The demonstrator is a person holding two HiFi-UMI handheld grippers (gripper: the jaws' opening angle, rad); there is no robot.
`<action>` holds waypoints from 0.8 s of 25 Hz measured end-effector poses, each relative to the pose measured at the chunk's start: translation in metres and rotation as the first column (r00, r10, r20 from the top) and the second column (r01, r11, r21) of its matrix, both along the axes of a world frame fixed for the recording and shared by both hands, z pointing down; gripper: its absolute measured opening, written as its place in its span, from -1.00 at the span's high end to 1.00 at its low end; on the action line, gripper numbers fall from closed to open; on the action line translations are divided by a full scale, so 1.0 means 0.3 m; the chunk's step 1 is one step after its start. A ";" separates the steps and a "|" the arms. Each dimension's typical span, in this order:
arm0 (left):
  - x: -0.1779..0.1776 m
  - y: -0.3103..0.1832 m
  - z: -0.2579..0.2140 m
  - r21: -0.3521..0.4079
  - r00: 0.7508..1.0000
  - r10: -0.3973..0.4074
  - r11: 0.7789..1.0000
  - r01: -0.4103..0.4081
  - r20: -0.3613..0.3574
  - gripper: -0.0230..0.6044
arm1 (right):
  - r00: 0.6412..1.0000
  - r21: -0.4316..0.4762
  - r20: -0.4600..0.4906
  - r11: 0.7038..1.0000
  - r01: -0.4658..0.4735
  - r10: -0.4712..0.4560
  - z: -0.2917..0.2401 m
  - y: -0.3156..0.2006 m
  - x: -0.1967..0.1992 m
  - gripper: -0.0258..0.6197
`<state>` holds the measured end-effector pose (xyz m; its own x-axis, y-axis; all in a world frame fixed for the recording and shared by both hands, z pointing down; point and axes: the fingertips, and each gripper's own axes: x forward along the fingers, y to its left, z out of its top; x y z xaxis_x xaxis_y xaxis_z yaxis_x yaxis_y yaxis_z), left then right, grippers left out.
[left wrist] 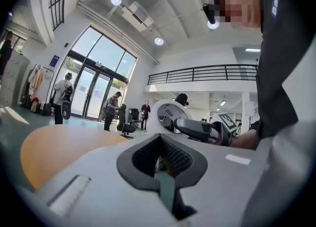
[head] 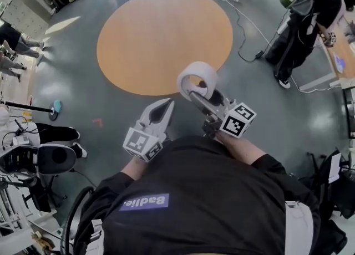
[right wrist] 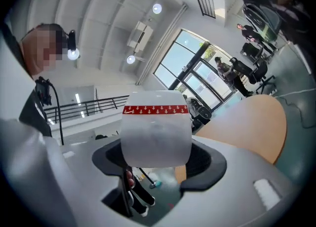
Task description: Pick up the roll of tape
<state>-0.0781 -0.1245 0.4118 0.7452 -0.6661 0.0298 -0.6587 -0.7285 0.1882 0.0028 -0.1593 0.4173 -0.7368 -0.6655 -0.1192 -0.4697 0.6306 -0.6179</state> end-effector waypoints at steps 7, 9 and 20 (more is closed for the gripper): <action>0.062 -0.021 0.004 -0.006 1.000 0.022 1.000 -0.022 0.008 0.88 | 0.993 0.020 -0.115 1.000 -0.005 0.007 0.045 0.002 0.030 -0.03; 0.055 -0.011 0.006 -0.010 1.000 0.025 1.000 -0.025 0.001 0.88 | 0.989 0.039 -0.145 0.999 -0.004 0.010 0.049 0.018 0.019 -0.03; 0.053 -0.001 0.011 -0.005 0.999 0.039 0.999 -0.039 0.007 0.88 | 0.972 0.096 -0.233 0.995 0.006 0.017 0.060 0.054 -0.007 -0.02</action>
